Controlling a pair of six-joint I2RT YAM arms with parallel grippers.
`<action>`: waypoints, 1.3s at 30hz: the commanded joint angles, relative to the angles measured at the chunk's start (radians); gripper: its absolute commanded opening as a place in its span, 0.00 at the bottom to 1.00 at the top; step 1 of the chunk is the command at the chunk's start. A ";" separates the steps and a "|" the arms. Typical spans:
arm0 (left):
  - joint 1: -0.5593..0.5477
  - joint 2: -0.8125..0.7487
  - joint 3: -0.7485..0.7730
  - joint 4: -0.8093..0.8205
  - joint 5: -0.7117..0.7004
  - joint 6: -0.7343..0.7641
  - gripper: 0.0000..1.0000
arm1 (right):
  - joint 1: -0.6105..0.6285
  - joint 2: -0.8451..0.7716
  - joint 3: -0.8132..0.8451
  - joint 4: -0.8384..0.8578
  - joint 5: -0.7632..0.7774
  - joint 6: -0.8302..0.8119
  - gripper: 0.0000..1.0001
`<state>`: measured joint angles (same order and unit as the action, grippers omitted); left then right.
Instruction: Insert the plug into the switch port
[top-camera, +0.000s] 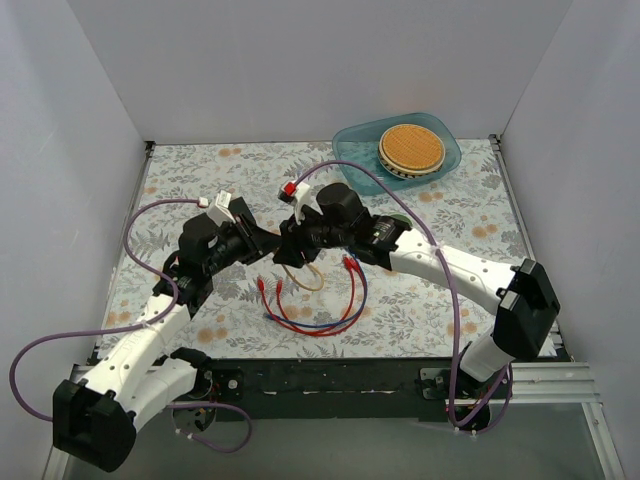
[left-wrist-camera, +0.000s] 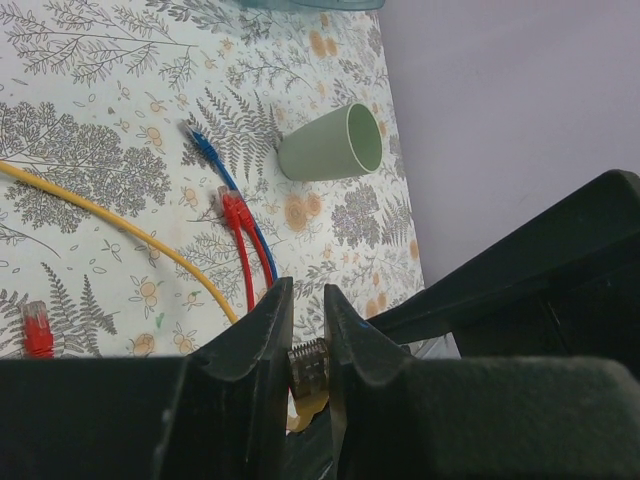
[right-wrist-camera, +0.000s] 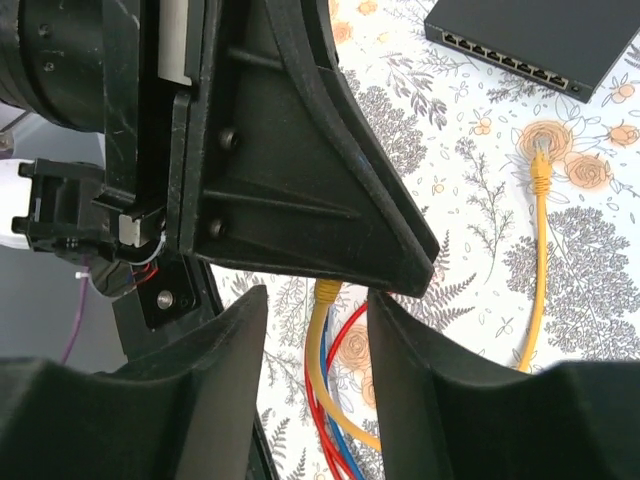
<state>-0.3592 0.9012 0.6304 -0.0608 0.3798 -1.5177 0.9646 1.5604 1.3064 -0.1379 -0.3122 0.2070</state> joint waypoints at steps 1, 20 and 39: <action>-0.011 -0.038 0.035 -0.011 -0.033 -0.015 0.00 | 0.003 0.035 0.008 0.081 0.001 0.035 0.45; -0.012 -0.079 0.170 -0.265 -0.315 -0.015 0.98 | 0.008 -0.074 -0.093 0.097 0.103 -0.017 0.01; -0.017 -0.068 0.192 -0.171 -0.131 0.028 0.74 | 0.008 -0.175 -0.142 0.038 0.223 -0.075 0.01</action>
<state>-0.3691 0.8463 0.7956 -0.2867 0.1703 -1.5070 0.9707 1.3903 1.1538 -0.1143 -0.1062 0.1509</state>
